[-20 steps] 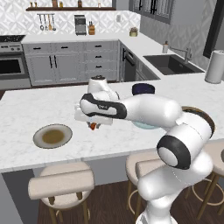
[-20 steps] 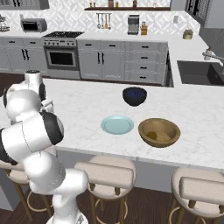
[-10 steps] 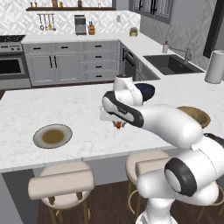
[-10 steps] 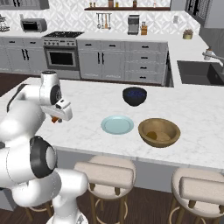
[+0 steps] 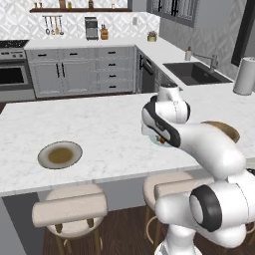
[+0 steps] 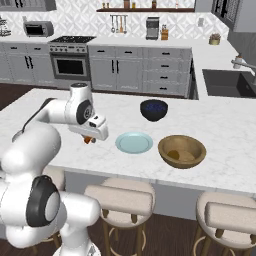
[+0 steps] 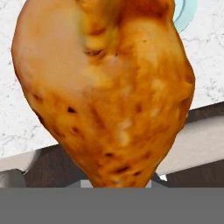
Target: Pick the chicken drumstick and avocado from their plates and place them in the bowl. Then put the bowl in the fridge.
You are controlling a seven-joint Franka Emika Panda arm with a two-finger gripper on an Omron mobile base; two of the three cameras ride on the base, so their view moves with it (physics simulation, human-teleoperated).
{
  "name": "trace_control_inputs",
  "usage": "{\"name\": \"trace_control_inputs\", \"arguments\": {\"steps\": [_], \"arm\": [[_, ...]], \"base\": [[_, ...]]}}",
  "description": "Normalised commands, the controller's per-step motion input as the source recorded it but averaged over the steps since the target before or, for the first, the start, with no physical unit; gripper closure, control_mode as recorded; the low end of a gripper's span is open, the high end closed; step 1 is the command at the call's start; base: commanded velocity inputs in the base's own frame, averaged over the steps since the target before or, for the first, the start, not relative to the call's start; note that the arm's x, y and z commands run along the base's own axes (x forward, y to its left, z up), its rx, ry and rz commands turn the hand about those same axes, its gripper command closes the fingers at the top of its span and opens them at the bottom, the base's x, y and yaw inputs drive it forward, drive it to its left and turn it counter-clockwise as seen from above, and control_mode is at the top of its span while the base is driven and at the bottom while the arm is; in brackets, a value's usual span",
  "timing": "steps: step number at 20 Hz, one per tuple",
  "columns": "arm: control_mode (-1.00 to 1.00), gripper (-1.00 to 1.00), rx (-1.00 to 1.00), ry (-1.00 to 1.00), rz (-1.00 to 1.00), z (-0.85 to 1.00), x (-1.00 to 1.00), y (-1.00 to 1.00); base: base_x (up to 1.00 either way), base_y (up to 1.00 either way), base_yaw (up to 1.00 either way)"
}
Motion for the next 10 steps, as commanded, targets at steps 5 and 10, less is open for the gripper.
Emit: {"name": "trace_control_inputs", "arguments": {"steps": [5, 10], "arm": [[-1.0, 1.0, -0.05, 0.0, 0.01, 0.19, 0.0, -1.0], [-1.0, 1.0, -0.05, 0.0, 0.0, 0.05, 0.0, -1.0]], "base": [[0.0, 0.0, 0.0], [0.0, 0.0, 0.0]]}}
